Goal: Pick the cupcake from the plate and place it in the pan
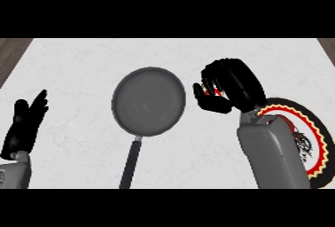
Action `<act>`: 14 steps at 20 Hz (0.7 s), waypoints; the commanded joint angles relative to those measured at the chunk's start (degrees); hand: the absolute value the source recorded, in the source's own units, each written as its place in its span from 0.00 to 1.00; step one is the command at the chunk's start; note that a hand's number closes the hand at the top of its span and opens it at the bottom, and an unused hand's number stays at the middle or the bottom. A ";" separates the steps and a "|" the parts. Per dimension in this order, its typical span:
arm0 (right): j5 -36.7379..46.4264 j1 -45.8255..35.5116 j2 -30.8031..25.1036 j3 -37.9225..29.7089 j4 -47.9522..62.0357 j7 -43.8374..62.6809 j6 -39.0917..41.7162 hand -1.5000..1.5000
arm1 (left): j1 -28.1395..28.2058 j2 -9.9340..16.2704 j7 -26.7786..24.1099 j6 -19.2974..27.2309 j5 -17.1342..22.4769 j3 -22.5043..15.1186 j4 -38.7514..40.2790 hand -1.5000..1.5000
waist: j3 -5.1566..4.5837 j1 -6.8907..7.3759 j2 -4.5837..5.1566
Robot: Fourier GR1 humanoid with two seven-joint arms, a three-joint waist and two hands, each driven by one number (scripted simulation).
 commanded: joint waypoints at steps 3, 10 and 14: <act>-8.10 -12.38 1.35 5.46 18.14 6.98 -10.63 1.00 | 0.65 -2.46 -2.26 0.80 -1.43 -1.97 0.70 0.50 | -0.01 1.29 0.37; -16.70 -22.78 1.38 12.49 39.05 6.18 -22.31 1.00 | -1.86 -1.23 -0.46 -0.65 -0.40 -0.71 1.42 0.50 | 0.00 1.45 0.38; -22.67 -27.30 1.39 15.53 50.49 2.27 -27.93 1.00 | -3.35 -1.30 0.23 -0.97 -1.25 -1.85 1.45 0.50 | 0.01 3.31 0.93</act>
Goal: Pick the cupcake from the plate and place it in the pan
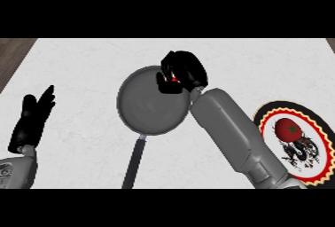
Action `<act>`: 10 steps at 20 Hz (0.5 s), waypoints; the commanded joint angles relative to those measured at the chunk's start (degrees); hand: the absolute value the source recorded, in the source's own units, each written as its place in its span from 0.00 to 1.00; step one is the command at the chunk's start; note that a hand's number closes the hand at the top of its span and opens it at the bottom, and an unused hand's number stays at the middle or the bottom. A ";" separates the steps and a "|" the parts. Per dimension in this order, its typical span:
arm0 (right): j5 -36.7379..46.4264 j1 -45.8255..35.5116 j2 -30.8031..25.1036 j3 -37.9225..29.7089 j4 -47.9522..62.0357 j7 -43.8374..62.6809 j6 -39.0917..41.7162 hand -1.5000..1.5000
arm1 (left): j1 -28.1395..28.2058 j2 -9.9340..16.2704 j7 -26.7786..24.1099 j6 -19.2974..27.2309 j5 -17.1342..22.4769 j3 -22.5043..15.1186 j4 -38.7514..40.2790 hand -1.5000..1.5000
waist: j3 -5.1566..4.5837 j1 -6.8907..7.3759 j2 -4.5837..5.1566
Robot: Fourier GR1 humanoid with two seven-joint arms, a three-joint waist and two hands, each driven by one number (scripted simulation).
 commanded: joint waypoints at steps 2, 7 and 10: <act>-7.77 -5.52 0.05 4.41 13.50 -4.15 -5.06 1.00 | -0.99 -0.81 0.97 -0.33 -0.33 -1.10 -0.33 0.50 | 0.02 2.04 0.54; -18.79 -2.96 0.05 7.06 14.65 -8.19 -6.28 1.00 | -2.68 -0.30 1.79 -1.34 -0.93 -2.21 -1.03 0.50 | 0.09 3.90 0.93; -23.29 -4.53 0.05 9.00 16.55 -5.90 -5.77 0.00 | -4.23 -1.91 -0.32 -0.14 -2.06 -3.29 1.34 0.50 | 0.04 5.21 1.41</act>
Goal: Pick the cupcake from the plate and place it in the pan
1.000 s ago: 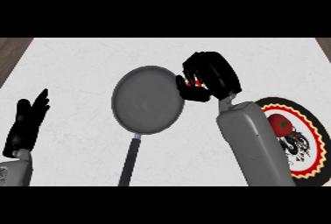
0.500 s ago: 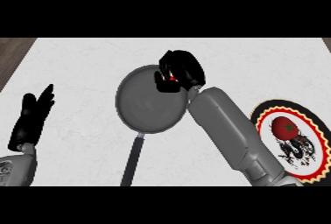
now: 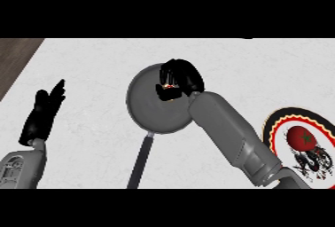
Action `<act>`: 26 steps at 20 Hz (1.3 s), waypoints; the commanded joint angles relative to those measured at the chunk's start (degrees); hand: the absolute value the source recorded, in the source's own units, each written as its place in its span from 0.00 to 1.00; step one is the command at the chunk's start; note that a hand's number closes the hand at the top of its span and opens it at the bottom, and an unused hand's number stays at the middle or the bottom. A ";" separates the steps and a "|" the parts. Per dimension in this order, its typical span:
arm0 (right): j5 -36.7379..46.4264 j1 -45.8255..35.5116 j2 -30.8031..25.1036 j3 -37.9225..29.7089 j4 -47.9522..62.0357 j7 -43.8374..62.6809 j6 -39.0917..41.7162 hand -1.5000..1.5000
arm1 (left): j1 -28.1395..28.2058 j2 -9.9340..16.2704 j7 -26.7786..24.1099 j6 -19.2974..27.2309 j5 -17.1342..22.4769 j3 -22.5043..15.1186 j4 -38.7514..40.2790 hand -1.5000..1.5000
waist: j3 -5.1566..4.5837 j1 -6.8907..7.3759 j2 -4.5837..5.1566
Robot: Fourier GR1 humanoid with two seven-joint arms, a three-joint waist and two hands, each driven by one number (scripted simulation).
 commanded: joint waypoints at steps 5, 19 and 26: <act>-11.72 0.75 0.01 5.55 2.82 -3.86 -1.44 0.00 | -2.74 -1.39 -0.30 0.27 -1.13 -1.69 1.67 0.50 | 0.03 2.98 0.77; -28.47 -3.09 0.01 2.48 2.95 -13.71 -13.32 0.00 | -1.38 -1.71 -1.68 0.64 -1.07 -1.15 2.60 0.50 | 0.01 0.80 0.05; -32.10 -4.11 -0.06 -4.31 11.23 -19.65 -11.79 0.00 | 1.33 1.07 -2.39 -0.27 1.58 3.31 3.17 0.50 | -0.01 -3.92 -0.84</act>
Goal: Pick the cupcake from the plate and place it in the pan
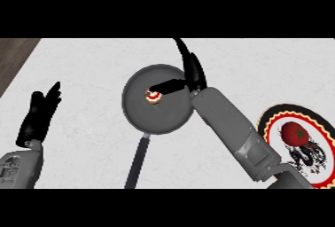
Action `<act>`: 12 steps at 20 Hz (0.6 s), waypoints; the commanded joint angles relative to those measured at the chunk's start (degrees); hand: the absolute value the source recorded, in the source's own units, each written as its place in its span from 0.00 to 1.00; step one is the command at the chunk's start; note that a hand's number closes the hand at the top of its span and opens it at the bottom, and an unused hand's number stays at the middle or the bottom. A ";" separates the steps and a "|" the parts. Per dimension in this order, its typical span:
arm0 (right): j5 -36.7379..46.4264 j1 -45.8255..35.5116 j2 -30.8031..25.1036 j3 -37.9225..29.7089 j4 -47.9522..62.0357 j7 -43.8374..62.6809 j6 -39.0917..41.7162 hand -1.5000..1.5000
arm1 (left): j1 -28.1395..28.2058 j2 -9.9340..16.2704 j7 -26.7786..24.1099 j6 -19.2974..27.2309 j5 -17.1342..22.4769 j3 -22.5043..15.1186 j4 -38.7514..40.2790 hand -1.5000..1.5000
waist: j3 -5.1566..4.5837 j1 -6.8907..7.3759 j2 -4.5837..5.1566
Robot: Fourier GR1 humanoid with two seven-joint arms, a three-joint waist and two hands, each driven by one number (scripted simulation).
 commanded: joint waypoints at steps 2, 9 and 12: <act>-2.51 -2.49 -3.77 -5.96 3.32 -2.47 3.33 0.00 | 2.54 -0.31 0.56 1.42 -0.31 0.77 -0.94 0.50 | 0.00 -3.07 -0.76; -2.78 4.78 -14.26 -8.47 0.26 -5.87 15.20 0.00 | 4.64 1.19 0.68 -0.59 2.06 3.13 -2.75 0.50 | -0.02 -4.65 -1.25; -3.44 7.41 -18.11 -9.77 -1.95 -5.82 20.64 0.00 | 6.29 -1.15 2.61 1.55 0.10 0.89 -6.18 0.50 | -0.01 -4.81 -1.41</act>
